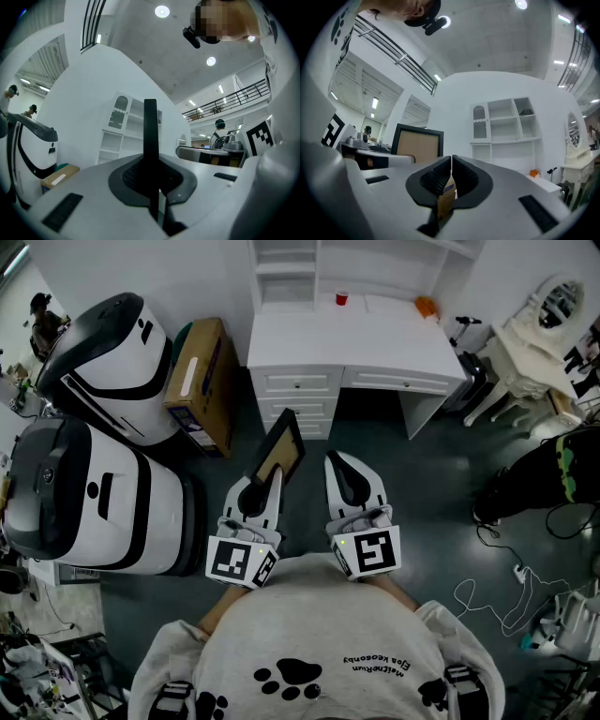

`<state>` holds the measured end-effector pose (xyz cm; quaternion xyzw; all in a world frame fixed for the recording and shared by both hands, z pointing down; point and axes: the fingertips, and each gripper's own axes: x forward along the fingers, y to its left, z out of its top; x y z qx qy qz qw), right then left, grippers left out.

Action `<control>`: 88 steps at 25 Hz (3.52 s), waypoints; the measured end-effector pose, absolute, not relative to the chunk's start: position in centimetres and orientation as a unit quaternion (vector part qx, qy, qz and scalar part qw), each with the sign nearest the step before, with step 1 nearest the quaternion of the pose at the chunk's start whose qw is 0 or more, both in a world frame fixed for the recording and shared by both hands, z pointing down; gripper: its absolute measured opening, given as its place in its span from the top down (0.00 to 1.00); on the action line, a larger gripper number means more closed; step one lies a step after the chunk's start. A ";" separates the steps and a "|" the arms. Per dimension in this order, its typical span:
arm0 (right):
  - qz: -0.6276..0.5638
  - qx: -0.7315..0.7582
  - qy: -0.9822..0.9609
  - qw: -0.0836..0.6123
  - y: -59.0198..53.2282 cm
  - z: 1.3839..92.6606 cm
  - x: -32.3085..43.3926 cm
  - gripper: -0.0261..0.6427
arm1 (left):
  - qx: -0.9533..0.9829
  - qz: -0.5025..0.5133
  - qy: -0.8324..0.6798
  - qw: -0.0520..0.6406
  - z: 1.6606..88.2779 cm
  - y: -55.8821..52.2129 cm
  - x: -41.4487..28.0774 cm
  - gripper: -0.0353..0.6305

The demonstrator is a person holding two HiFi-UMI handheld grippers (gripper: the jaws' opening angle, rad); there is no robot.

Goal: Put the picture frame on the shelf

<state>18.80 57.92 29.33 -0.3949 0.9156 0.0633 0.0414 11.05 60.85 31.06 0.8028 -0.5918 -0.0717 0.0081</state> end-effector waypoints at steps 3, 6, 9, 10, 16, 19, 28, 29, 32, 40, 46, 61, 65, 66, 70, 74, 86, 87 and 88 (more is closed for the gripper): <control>0.060 -0.392 0.917 0.041 57.5 29.6 19.8 0.90 | 0.804 -0.071 -0.591 0.007 31.2 60.5 12.3 0.91; 0.057 -0.390 0.918 0.042 57.2 30.0 20.6 0.90 | 0.802 -0.072 -0.593 0.017 31.8 60.4 13.1 0.91; 0.048 -0.383 0.921 0.040 57.3 30.5 20.8 0.90 | 0.796 -0.070 -0.601 0.024 32.2 60.6 13.2 0.91; 0.046 -0.381 0.923 0.040 57.4 30.6 20.8 0.90 | 0.794 -0.068 -0.604 0.023 32.3 60.7 13.1 0.91; 0.043 -0.376 0.924 0.049 57.4 31.2 20.0 0.90 | 0.791 -0.074 -0.606 0.038 33.6 60.6 12.2 0.91; 0.043 -0.374 0.925 0.049 56.6 31.1 19.1 0.90 | 0.786 -0.080 -0.611 0.040 33.6 59.9 11.0 0.91; 0.027 -0.378 0.925 0.025 50.7 32.4 15.6 0.90 | 0.788 -0.086 -0.606 0.059 34.9 53.9 7.5 0.91; 0.027 -0.381 0.924 0.025 49.7 32.6 15.1 0.90 | 0.790 -0.086 -0.604 0.060 35.0 52.8 6.9 0.91; 0.025 -0.390 0.920 0.023 46.3 32.8 13.9 0.90 | 0.793 -0.086 -0.600 0.064 35.2 49.3 5.3 0.91; 0.016 -0.429 0.903 0.026 36.7 32.2 11.7 0.90 | 0.809 -0.073 -0.580 0.065 34.3 39.4 1.8 0.91; 0.011 -0.463 0.886 0.019 32.3 32.9 10.9 0.90 | 0.831 -0.073 -0.547 0.070 34.8 34.1 0.7 0.91; 0.011 -0.476 0.879 0.016 28.1 33.4 8.6 0.90 | 0.851 -0.068 -0.516 0.072 35.3 29.2 -0.5 0.91; 0.006 -0.474 0.880 0.023 27.2 33.8 8.5 0.90 | 0.851 -0.063 -0.517 0.066 35.4 28.5 -0.8 0.91; 0.005 -0.473 0.880 0.026 26.9 33.8 8.4 0.90 | 0.850 -0.062 -0.519 0.064 35.4 28.3 -0.9 0.91; 0.006 -0.467 0.883 0.037 25.4 33.7 8.1 0.90 | 0.847 -0.058 -0.526 0.058 35.4 27.0 -1.4 0.91; 0.003 -0.459 0.888 0.040 22.6 33.9 7.2 0.90 | 0.841 -0.058 -0.535 0.055 35.5 24.8 -2.5 0.91; 0.006 -0.438 0.898 0.036 11.2 33.4 4.2 0.90 | 0.822 -0.090 -0.558 0.068 35.0 14.3 -5.0 0.91; 0.007 -0.437 0.899 0.037 10.0 33.1 4.0 0.90 | 0.821 -0.093 -0.559 0.068 34.7 13.1 -5.1 0.91; 0.008 -0.437 0.899 0.038 8.8 32.9 3.8 0.90 | 0.821 -0.093 -0.559 0.068 34.6 11.9 -5.2 0.91</control>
